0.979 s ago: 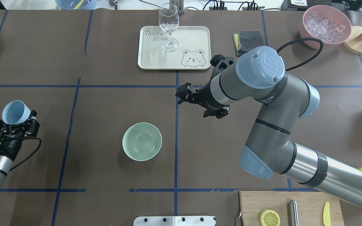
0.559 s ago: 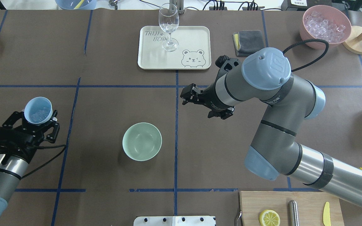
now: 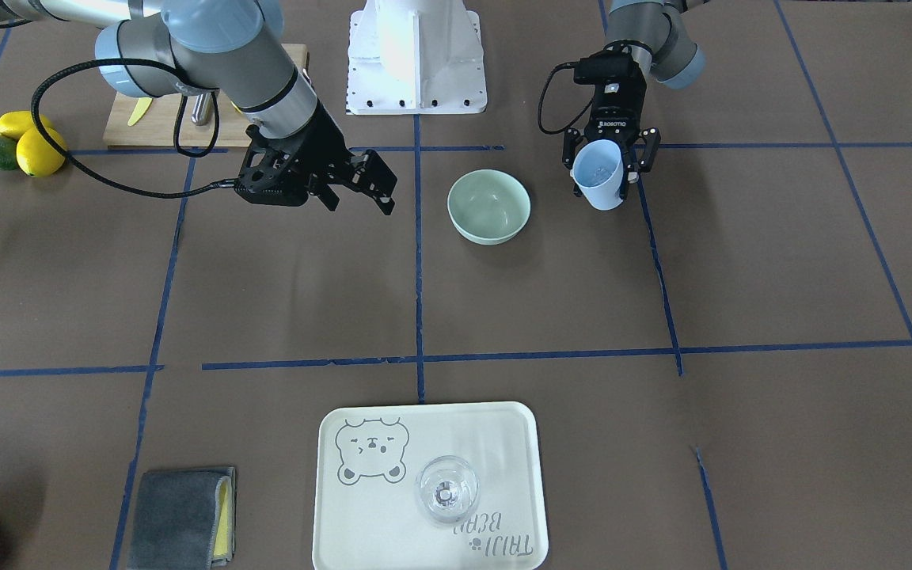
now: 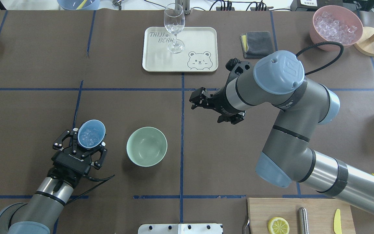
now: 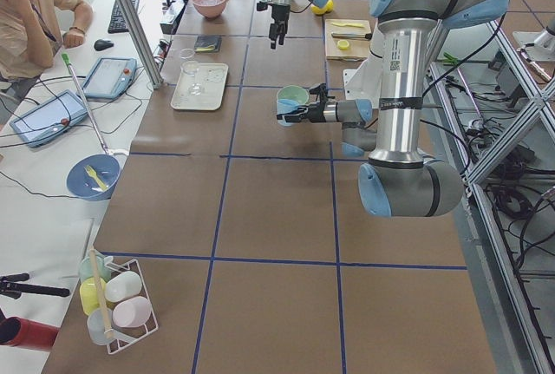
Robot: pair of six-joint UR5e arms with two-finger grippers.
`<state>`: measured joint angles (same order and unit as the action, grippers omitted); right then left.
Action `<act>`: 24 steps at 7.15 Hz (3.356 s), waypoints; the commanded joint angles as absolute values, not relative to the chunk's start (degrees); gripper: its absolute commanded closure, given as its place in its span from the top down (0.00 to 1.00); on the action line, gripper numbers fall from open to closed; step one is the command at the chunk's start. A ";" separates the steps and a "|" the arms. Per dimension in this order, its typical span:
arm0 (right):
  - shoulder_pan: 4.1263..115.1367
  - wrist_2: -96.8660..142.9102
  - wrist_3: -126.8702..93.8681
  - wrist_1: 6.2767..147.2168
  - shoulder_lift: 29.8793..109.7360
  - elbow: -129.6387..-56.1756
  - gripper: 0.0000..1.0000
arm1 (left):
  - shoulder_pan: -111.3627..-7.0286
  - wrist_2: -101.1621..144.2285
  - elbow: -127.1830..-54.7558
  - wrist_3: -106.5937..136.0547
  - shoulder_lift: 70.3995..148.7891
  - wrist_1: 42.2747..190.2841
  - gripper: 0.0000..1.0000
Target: Pour ice into bowl
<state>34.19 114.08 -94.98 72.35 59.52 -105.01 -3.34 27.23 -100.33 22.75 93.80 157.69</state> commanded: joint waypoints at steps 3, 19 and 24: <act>34.28 114.08 -95.01 72.60 59.59 -105.47 1.00 | -2.55 27.16 -98.96 18.84 103.24 140.58 0.00; 33.93 114.08 -98.26 72.07 62.22 -105.29 1.00 | -2.64 24.88 -107.67 -29.44 106.79 105.03 0.00; 33.49 114.08 -99.40 71.90 62.23 -105.38 1.00 | -3.08 23.82 -108.72 -29.64 106.96 100.63 0.00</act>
<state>33.58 114.08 -98.90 71.99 62.29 -105.15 -2.98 23.71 -108.02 -31.58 106.73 100.89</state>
